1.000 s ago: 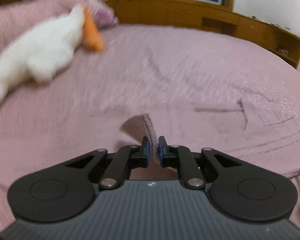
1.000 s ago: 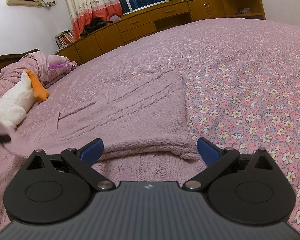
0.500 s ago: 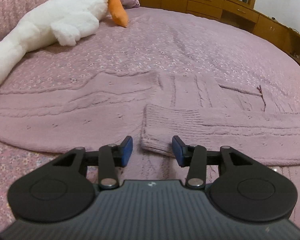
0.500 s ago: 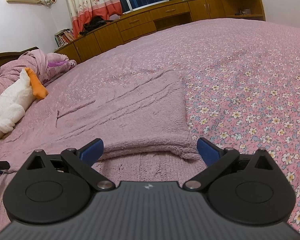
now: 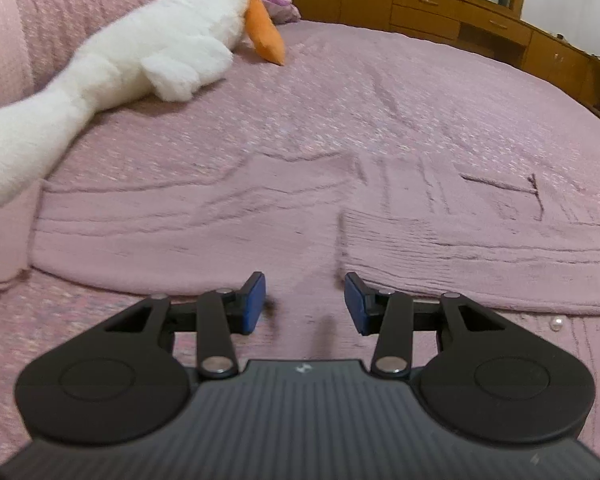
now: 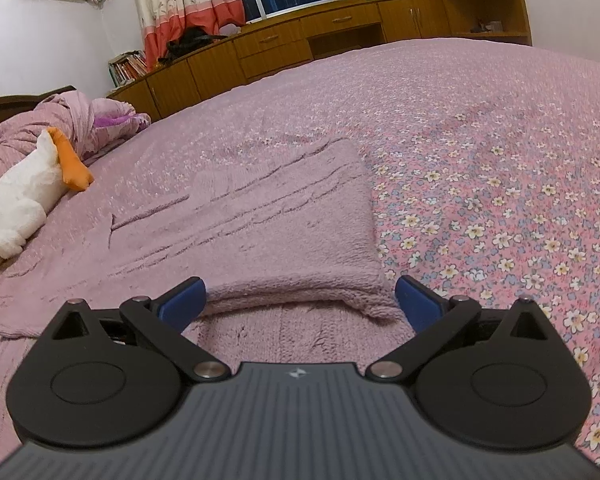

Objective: Fold small clothes

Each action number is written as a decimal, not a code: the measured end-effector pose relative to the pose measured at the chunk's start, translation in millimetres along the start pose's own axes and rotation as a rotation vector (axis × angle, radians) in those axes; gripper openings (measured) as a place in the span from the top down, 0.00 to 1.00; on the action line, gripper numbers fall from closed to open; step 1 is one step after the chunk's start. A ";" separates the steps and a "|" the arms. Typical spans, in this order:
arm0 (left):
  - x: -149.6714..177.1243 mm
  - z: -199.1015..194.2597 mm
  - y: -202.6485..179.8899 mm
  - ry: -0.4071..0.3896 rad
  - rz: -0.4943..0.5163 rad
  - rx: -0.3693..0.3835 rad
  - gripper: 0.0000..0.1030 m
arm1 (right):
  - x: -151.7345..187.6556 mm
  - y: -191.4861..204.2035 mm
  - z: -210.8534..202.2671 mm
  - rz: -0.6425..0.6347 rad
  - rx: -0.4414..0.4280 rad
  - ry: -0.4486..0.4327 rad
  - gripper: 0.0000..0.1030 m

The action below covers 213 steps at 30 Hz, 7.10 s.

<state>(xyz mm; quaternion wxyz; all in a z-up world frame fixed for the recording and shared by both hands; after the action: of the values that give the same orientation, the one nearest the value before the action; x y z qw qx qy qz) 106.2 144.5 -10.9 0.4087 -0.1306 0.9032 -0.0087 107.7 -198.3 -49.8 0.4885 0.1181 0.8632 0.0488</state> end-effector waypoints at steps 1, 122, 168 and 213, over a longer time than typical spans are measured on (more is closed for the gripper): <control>-1.9 -3.1 5.5 -0.004 -0.002 -0.009 0.56 | -0.1 0.7 -0.2 -0.004 0.002 0.001 0.00; 30.7 -4.8 -50.4 -0.058 0.022 0.362 0.62 | 9.6 66.8 -57.8 -0.044 -0.164 0.034 0.00; 22.0 38.1 38.2 -0.042 -0.057 0.086 0.53 | -55.1 241.5 26.9 -0.091 -0.517 0.326 0.91; 21.8 47.7 31.9 -0.025 0.003 0.030 0.50 | 2.9 231.2 -2.2 -0.139 -0.460 0.300 0.41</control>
<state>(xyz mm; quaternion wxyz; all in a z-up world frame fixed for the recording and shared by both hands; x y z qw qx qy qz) 120.4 174.3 -62.6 0.4220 -0.1235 0.8979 -0.0198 140.5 26.1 -4.9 0.3715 -0.0637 0.8980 0.2268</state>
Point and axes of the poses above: each gripper's, at about its wrist camera, not at the fingertips, and z roughly the way its jaws point, y to its left, x to its underside, the point moved 8 cm from there along z, roughly the way its jaws point, and after that the axes turned 6 degrees about -z, right-handed, at the moved point
